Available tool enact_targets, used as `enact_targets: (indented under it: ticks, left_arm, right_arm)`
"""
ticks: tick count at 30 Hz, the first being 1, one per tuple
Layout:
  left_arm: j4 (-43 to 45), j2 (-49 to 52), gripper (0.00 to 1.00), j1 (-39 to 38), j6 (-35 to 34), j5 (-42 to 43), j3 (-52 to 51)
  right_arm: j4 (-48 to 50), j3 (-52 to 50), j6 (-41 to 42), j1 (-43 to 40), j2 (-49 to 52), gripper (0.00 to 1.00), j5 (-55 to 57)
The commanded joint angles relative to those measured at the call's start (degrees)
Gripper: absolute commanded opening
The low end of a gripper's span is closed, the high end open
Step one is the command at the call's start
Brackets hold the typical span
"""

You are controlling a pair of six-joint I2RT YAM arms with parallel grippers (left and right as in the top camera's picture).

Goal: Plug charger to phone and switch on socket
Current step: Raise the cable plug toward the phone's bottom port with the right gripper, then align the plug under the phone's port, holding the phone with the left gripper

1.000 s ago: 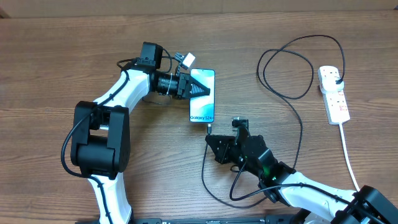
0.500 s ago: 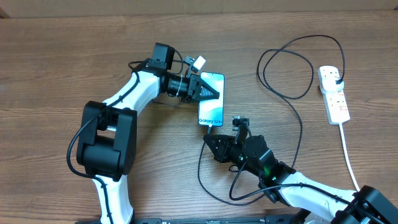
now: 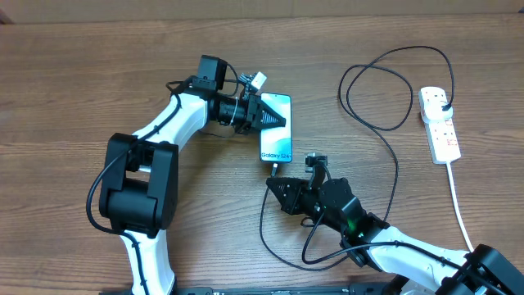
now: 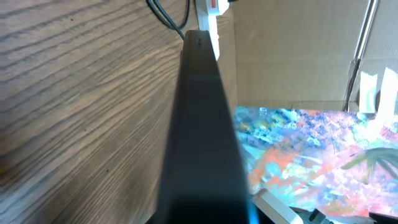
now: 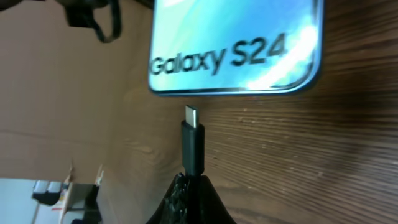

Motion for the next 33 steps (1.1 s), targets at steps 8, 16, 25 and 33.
enact_targets:
  ticks: [8, 16, 25, 33]
  left_arm:
    - [0.39, -2.25, 0.04, 1.38, -0.31, 5.92, -0.2]
    - [-0.11, -2.25, 0.04, 3.69, 2.1, 10.14, -0.2]
    - [-0.09, -2.25, 0.04, 3.17, 2.32, 10.16, -0.2]
    - [-0.26, -2.25, 0.04, 3.13, 2.99, 10.21, -0.2]
  right_arm:
    - [0.98, -0.09, 0.04, -0.15, 0.28, 0.04, -2.03]
    - [1.31, -0.09, 0.04, -0.96, 0.28, 0.04, -1.79]
    - [2.4, -0.09, 0.04, -0.94, 0.28, 0.04, -4.37]
    - [2.99, 0.17, 0.0, -0.94, 0.28, 0.04, -5.79]
